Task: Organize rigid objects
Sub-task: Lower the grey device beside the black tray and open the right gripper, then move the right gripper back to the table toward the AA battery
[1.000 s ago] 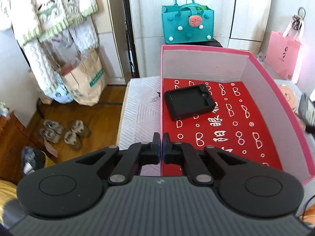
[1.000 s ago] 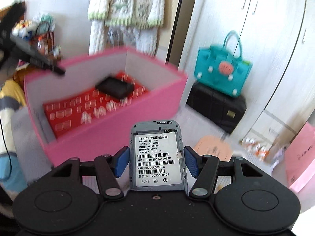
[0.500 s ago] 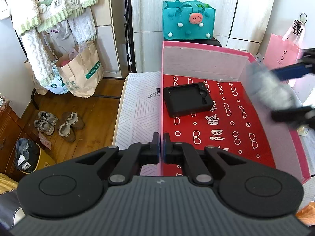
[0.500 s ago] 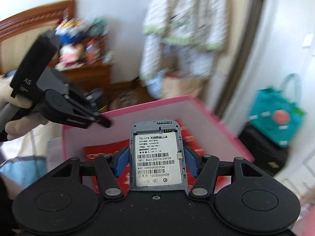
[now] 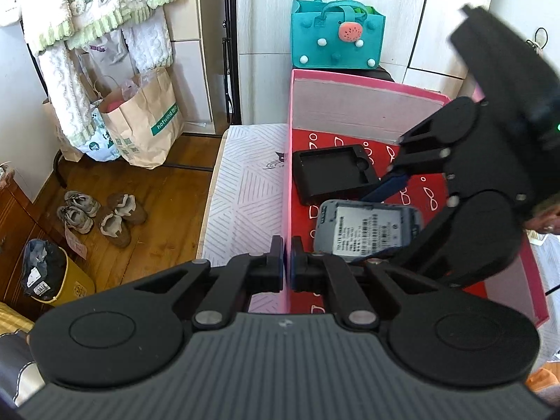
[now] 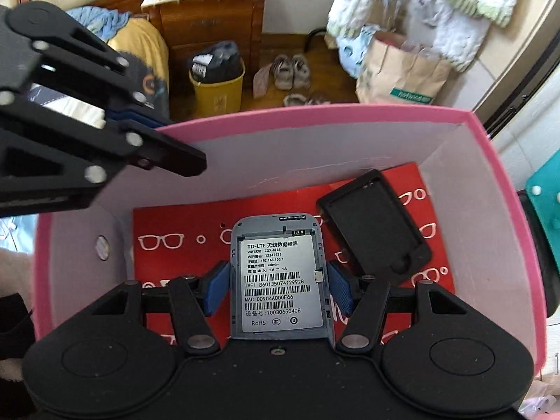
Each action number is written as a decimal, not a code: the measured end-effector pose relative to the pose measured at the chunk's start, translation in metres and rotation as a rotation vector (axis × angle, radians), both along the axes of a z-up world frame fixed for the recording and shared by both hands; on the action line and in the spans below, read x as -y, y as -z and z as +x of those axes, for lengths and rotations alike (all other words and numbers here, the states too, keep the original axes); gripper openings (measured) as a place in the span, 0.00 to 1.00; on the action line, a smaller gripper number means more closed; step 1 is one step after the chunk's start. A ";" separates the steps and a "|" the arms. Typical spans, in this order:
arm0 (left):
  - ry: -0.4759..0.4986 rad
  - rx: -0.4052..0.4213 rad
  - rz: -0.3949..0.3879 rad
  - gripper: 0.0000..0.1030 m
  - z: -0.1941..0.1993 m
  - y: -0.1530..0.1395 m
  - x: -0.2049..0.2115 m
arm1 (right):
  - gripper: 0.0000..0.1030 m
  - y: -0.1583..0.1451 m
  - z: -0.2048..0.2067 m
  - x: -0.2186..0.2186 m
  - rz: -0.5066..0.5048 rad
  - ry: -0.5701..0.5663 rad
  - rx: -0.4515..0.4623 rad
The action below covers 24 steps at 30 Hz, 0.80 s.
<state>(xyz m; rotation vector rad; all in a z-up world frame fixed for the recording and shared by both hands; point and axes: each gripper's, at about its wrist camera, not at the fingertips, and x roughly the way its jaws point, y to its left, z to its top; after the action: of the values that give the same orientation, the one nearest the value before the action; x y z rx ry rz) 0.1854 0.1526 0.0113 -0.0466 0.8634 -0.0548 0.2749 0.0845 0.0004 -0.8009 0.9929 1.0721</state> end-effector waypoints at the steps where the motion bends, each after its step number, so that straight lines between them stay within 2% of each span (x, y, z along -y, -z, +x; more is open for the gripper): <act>1: -0.001 0.000 -0.001 0.03 0.000 0.000 0.000 | 0.63 0.003 0.003 -0.002 -0.008 -0.004 -0.003; 5: -0.004 -0.007 -0.013 0.04 0.000 0.001 -0.002 | 0.61 0.011 0.010 -0.008 -0.036 0.020 0.057; 9: -0.001 -0.011 -0.005 0.04 -0.001 0.001 0.000 | 0.64 0.003 0.010 0.003 0.002 0.084 0.129; 12: -0.007 -0.013 -0.019 0.04 0.000 0.001 -0.003 | 0.64 -0.014 0.008 0.021 0.085 0.129 0.129; 18: 0.003 -0.018 -0.036 0.04 0.001 0.001 -0.006 | 0.69 -0.058 -0.008 0.085 0.333 0.291 0.085; 20: 0.008 -0.018 -0.033 0.04 0.000 0.001 -0.006 | 0.69 -0.062 -0.008 0.103 0.373 0.331 0.056; 24: 0.012 -0.015 -0.026 0.04 0.000 0.000 -0.005 | 0.70 -0.071 -0.023 0.140 0.430 0.410 0.058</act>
<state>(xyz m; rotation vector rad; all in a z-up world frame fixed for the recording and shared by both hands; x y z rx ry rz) 0.1853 0.1577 0.0113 -0.0666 0.8782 -0.0772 0.2521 -0.0558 0.0710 -0.2595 0.7927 0.8543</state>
